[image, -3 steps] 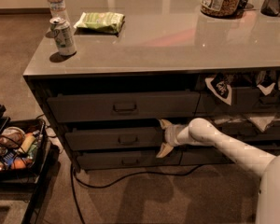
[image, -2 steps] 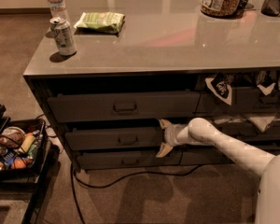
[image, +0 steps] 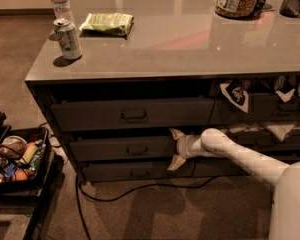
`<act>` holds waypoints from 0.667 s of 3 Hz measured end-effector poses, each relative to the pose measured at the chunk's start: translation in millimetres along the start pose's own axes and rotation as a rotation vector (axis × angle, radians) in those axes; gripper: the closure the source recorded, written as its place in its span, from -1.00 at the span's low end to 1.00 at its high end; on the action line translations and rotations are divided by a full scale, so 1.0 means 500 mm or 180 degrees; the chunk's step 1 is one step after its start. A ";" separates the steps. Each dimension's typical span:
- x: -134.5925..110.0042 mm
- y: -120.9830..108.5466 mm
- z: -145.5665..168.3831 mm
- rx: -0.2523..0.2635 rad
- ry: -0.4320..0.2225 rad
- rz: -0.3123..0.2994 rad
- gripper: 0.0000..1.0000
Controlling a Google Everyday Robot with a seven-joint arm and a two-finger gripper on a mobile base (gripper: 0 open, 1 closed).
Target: Open middle drawer
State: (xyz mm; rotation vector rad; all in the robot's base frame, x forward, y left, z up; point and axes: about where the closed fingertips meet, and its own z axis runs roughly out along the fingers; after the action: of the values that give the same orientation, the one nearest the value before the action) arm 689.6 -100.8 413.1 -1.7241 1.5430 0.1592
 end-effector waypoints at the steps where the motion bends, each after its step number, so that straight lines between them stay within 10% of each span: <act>1: 0.011 -0.009 0.006 0.0089 0.0028 0.0033 -1.00; 2: 0.021 -0.022 0.016 0.0176 0.0022 0.0050 -1.00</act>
Offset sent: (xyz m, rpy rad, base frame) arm 0.0282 -0.0111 -0.0066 0.0236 -0.0613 -0.0755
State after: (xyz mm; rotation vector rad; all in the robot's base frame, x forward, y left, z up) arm 705.0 -104.6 406.8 -1.6714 1.5520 0.1174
